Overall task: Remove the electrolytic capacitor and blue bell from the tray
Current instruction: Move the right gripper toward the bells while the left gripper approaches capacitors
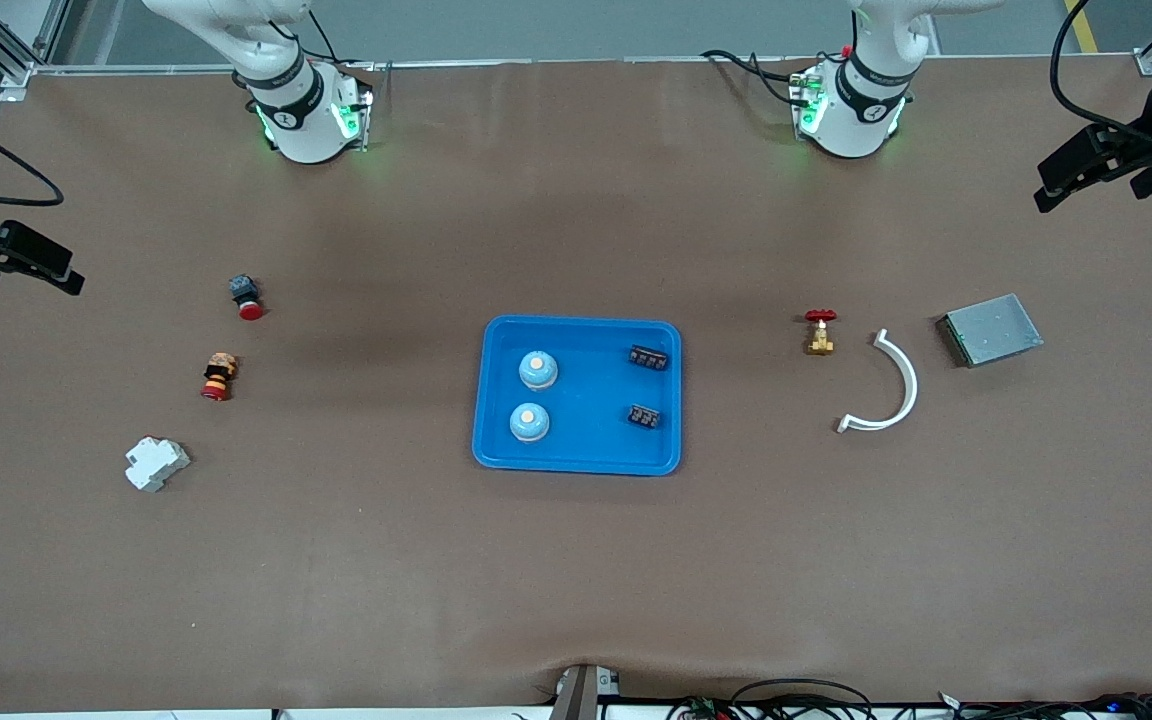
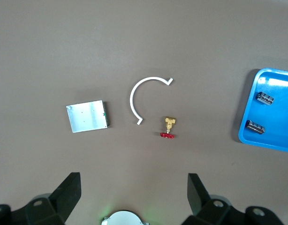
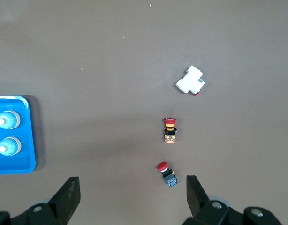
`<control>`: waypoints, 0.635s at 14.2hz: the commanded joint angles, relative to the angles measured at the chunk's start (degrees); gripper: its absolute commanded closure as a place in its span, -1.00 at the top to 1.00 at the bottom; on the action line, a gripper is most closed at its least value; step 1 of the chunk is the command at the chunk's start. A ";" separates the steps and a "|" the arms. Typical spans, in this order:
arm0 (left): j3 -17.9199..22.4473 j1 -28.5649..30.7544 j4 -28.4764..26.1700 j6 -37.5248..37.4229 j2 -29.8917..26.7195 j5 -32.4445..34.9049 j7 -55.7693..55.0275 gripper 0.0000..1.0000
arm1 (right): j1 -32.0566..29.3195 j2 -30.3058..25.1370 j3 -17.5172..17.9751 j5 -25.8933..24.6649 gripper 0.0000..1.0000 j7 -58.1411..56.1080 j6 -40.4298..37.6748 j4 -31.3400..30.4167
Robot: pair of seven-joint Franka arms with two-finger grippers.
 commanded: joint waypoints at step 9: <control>-0.07 -0.42 1.05 -0.77 1.51 -0.77 0.77 1.00 | -0.22 -0.12 0.51 -2.31 1.00 -0.47 0.06 -0.46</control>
